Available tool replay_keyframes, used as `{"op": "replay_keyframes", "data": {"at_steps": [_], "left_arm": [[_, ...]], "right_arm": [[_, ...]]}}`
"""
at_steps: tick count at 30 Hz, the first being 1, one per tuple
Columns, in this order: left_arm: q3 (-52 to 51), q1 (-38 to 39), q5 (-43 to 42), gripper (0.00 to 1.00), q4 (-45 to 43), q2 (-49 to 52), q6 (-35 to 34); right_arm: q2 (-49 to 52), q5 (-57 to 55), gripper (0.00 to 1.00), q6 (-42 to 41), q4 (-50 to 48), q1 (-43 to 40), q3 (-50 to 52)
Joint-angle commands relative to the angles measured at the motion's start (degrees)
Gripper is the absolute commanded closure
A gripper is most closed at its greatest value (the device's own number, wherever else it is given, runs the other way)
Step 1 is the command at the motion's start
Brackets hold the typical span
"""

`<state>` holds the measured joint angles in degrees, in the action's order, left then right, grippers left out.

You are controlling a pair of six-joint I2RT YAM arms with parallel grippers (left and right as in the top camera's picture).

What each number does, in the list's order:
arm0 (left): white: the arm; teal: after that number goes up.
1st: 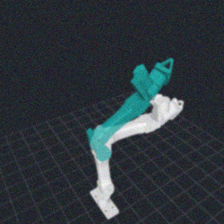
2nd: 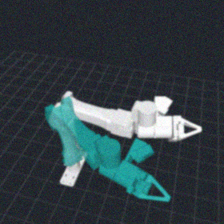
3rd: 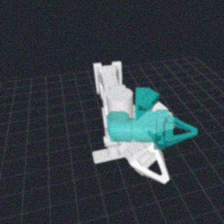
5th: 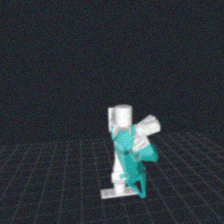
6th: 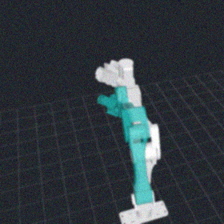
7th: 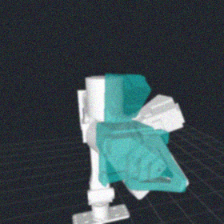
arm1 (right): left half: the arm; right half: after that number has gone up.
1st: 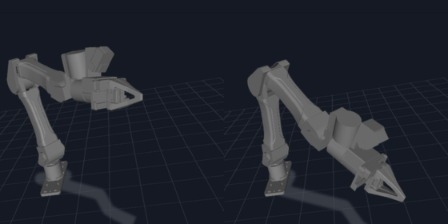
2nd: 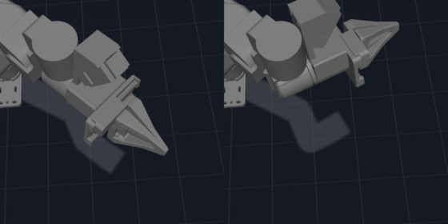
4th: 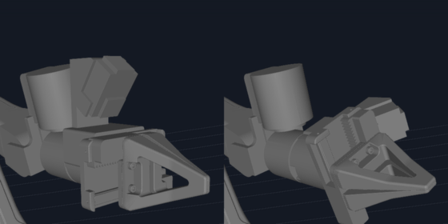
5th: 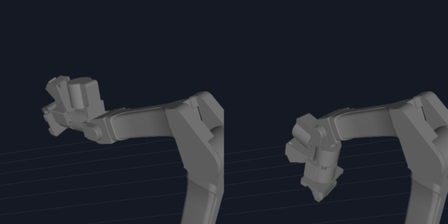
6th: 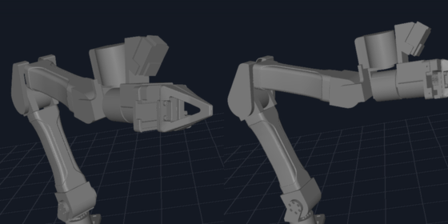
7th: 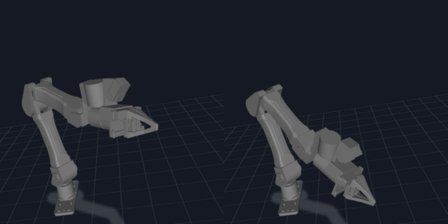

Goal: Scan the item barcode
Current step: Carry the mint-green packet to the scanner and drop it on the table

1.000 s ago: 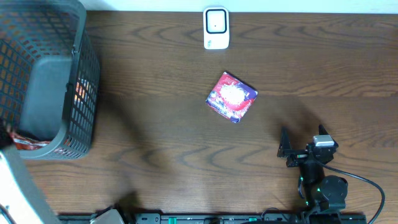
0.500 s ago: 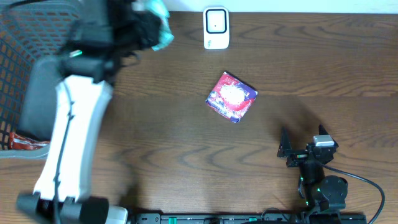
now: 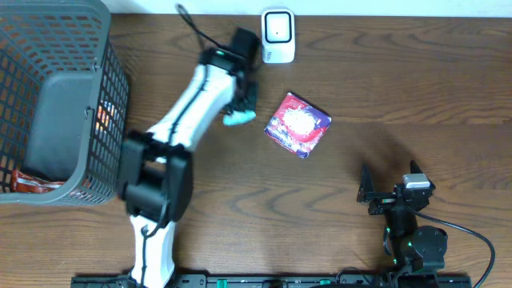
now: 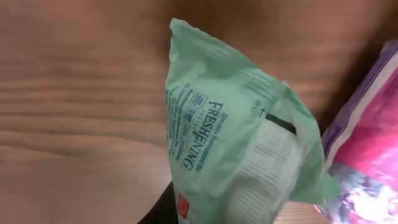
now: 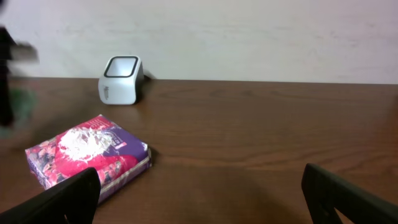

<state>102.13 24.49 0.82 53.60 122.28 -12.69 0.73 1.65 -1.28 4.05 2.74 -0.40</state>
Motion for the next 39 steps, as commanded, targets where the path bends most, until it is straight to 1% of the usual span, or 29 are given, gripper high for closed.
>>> {"op": "replay_keyframes", "data": {"at_steps": [1, 6, 7, 11, 15, 17, 20, 22, 29, 30, 31, 32, 37, 39], "left_arm": [[0.09, 3.13, 0.5, 0.93, 0.81, 1.2, -2.67], [0.09, 7.32, -8.85, 0.93, 0.74, 1.81, -2.69], [0.09, 9.16, -10.99, 0.93, 0.31, 1.81, -2.71], [0.11, 11.58, -11.78, 0.93, -0.44, 1.66, -2.82], [0.87, 11.34, -12.37, 0.93, -1.14, 0.15, -4.37], [1.57, 10.47, -9.92, 0.93, -1.77, -1.18, -4.33], [1.73, 8.59, 0.31, 0.92, -2.91, -2.6, -4.35], [1.68, 7.04, 3.89, 0.93, -2.71, -2.69, -4.35], [-1.31, 2.49, 3.87, 0.92, -3.26, -2.16, -6.08], [-1.44, 2.29, 3.41, 0.91, -3.15, -2.16, -6.05], [-1.44, 2.29, 1.88, 0.69, -3.1, -2.16, -6.05], [-1.44, 2.32, 1.25, 0.61, -3.1, -2.16, -6.03], [-1.25, 2.47, -2.34, 0.59, -2.62, -2.4, -5.99], [-0.33, 2.36, -2.34, 0.5, -1.66, -3.32, -5.29]], "right_arm": [[-0.24, -0.22, 0.01, -0.81, 0.22, -0.42, 0.09], [-0.24, -0.22, 0.01, -0.81, 0.22, -0.42, 0.09], [-0.24, -0.22, 0.01, -0.81, 0.22, -0.42, 0.09], [-0.24, -0.22, 0.01, -0.81, 0.22, -0.42, 0.09], [-0.24, -0.22, 0.01, -0.81, 0.22, -0.42, 0.09], [-0.24, -0.22, 0.01, -0.81, 0.22, -0.42, 0.09], [-0.24, -0.22, 0.01, -0.81, 0.22, -0.42, 0.09], [-0.24, -0.22, 0.01, -0.81, 0.22, -0.42, 0.09], [-0.24, -0.22, 0.01, -0.81, 0.22, -0.42, 0.09], [-0.24, -0.22, 0.01, -0.81, 0.24, -0.42, 0.09], [-0.24, -0.22, 0.01, -0.81, 0.24, -0.42, 0.09], [-0.24, -0.22, 0.01, -0.81, 0.22, -0.42, 0.09], [-0.24, -0.22, 0.01, -0.81, 0.22, -0.42, 0.09], [-0.24, -0.22, 0.01, -0.81, 0.22, -0.42, 0.09]]}}
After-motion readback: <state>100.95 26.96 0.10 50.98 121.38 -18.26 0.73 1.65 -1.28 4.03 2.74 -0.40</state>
